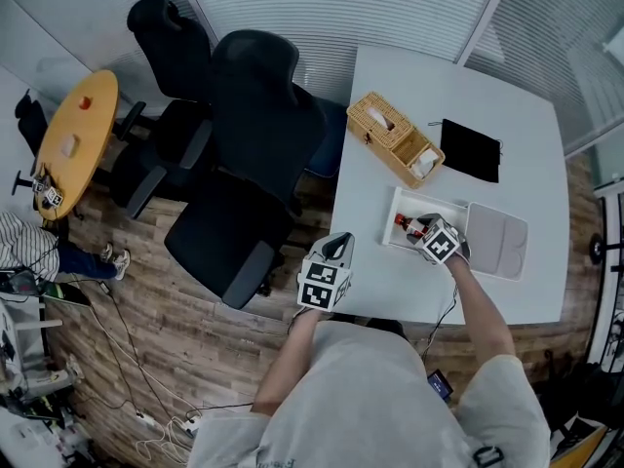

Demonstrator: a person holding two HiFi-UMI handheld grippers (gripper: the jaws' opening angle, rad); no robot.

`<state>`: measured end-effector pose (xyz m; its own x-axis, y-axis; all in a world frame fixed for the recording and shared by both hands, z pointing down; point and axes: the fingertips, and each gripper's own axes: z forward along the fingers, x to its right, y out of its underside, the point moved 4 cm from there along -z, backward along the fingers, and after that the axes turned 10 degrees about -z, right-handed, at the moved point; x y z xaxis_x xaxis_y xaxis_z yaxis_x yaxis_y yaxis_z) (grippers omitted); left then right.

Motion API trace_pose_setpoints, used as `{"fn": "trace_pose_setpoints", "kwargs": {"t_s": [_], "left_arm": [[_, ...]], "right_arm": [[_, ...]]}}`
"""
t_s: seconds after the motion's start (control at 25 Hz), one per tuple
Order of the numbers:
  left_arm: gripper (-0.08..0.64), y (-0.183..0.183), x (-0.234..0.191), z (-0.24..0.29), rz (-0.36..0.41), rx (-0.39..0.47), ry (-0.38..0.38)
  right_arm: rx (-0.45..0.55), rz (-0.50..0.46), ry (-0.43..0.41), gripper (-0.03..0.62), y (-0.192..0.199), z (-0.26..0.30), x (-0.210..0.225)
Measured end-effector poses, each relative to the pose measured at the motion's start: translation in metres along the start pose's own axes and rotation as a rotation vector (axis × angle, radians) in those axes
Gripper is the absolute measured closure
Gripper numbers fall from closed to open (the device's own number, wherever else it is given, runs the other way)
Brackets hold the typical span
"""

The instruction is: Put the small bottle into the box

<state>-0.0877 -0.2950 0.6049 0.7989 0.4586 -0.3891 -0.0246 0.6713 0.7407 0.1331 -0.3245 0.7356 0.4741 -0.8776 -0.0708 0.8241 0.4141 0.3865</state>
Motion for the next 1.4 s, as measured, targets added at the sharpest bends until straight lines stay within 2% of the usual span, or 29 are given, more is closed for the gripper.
{"fn": "trace_pose_setpoints", "kwargs": {"t_s": [0.16,0.36,0.6,1.0,1.12,1.24,1.4], "left_arm": [[0.531,-0.003,0.005,0.006,0.009,0.001,0.013],[0.531,-0.002,0.011,0.011,0.012,-0.004,0.028],[0.531,-0.006,0.02,0.018,0.027,-0.004,0.053],[0.531,-0.008,0.021,0.012,-0.004,0.019,0.047],[0.531,-0.006,0.024,0.012,0.001,0.016,0.05],[0.531,-0.005,0.027,0.01,0.03,0.015,0.039],[0.531,-0.003,0.034,0.009,0.035,0.015,0.051]], "right_arm": [[-0.006,-0.019,-0.001,0.369,0.0,0.008,0.005],[-0.027,0.034,0.008,0.368,0.005,0.009,0.002],[-0.031,0.048,0.005,0.365,0.001,0.01,0.006],[-0.046,0.082,0.001,0.362,0.006,0.008,0.002],[-0.042,0.08,0.011,0.36,0.008,0.009,0.003],[-0.081,0.065,0.042,0.356,0.014,0.004,0.007],[-0.028,0.076,0.032,0.354,0.009,-0.001,0.007]]}}
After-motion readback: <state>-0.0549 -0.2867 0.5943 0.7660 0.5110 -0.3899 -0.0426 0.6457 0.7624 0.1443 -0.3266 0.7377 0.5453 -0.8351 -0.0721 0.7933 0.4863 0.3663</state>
